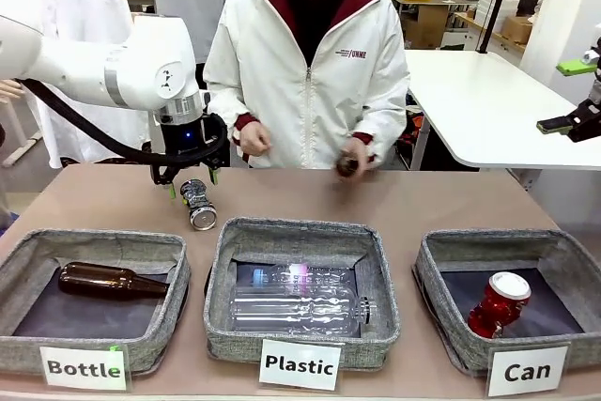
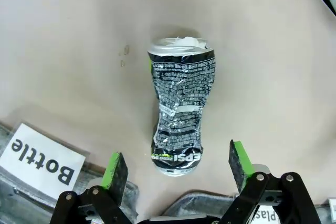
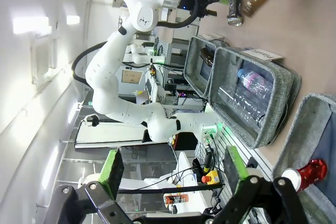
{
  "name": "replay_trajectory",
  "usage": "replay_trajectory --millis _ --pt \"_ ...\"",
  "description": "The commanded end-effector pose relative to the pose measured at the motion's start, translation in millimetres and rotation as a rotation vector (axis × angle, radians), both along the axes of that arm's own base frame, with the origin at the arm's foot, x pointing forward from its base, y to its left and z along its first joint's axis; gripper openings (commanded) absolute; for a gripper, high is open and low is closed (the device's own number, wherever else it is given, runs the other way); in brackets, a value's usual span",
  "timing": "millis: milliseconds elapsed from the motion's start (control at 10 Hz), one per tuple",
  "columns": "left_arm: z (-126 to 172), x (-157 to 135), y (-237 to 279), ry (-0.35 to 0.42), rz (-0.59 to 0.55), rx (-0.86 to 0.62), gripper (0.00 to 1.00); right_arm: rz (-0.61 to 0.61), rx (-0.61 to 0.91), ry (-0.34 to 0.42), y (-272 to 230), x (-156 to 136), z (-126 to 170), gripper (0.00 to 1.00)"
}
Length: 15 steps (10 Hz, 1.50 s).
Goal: Sort the can waste into the basket.
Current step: Pick up the can waste from the table and place it in the right Fabric basket.
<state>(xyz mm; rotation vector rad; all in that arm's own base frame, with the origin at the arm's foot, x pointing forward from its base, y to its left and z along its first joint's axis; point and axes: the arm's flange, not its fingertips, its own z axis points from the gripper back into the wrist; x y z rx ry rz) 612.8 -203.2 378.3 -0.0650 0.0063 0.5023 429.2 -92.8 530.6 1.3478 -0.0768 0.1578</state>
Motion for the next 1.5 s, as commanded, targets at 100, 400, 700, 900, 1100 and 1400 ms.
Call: replay_trajectory --millis 100,400,700,900,1100,1400 --pt "-20 2 2 -0.009 -0.029 -0.023 1.0 0.014 -0.006 -0.013 -1 -1 2 1.0" --pt "4 -12 54 -0.03 -0.068 -0.145 1.0 0.014 -0.006 -0.013 -1 -1 2 1.0" --pt "96 -83 209 -0.124 -0.129 -0.407 1.0 0.014 -0.006 -0.013 -1 -1 2 1.0" --pt "116 -135 320 -0.208 -0.057 -0.583 1.0 0.014 -0.006 -0.013 -1 -1 2 1.0" --pt "109 -178 404 -0.273 -0.011 -0.719 1.0 0.014 -0.006 -0.013 -1 -1 2 1.0" --pt "71 -254 487 -0.425 -0.049 -0.888 1.0 0.014 -0.006 -0.013 -1 -1 2 1.0"
